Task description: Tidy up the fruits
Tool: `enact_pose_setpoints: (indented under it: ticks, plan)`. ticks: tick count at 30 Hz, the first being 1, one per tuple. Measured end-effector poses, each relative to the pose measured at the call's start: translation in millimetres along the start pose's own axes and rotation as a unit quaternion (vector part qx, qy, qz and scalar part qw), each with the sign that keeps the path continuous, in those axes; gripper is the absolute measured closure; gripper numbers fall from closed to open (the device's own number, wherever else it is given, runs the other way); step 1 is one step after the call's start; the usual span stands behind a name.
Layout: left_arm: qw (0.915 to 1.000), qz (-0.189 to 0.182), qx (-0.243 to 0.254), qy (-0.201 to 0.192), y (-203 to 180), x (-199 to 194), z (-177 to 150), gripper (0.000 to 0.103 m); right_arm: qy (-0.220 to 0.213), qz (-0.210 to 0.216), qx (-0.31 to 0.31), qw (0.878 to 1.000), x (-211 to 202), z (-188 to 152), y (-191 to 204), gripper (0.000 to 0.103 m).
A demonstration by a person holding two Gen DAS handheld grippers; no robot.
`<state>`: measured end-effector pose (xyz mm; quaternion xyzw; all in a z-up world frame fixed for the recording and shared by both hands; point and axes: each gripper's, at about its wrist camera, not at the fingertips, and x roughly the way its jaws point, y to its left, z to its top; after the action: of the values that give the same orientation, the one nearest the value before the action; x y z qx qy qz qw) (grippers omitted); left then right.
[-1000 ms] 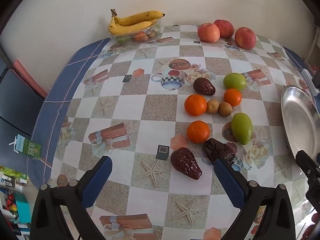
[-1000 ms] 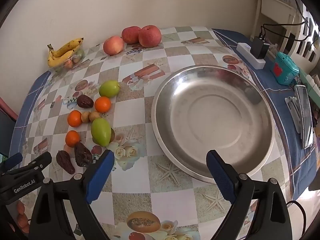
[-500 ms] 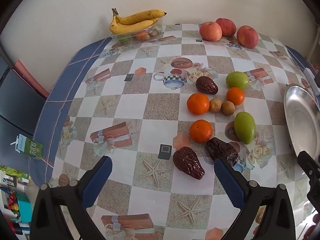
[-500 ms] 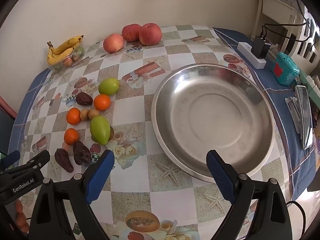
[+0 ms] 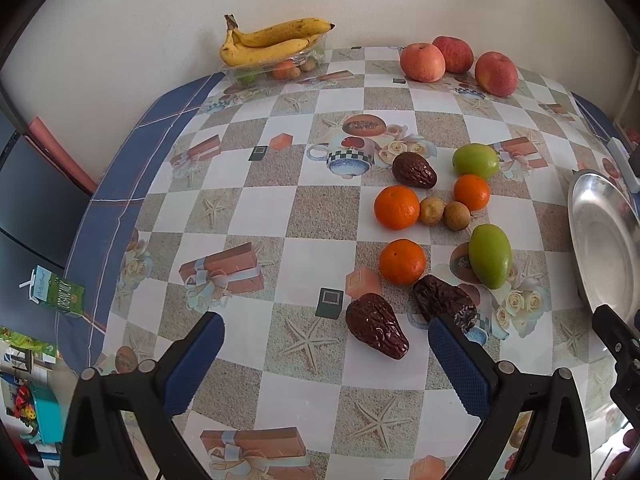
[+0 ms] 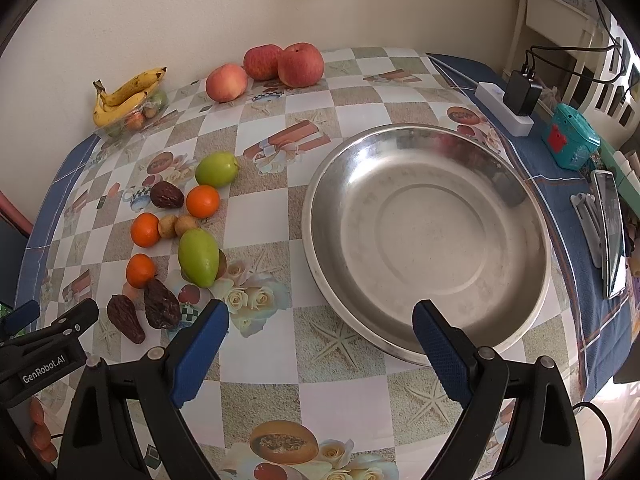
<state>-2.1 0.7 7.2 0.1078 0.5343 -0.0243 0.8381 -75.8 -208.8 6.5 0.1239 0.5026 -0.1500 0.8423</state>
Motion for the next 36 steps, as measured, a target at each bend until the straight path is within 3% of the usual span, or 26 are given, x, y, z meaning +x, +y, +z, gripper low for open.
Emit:
enact_pose_setpoints:
  ticks: [36]
  plan:
    - [0.9996, 0.005, -0.018, -0.021, 7.2, -3.4, 1.6, 0.000, 0.002, 0.000, 0.000, 1.000, 0.4, 0.6, -0.5, 0.010]
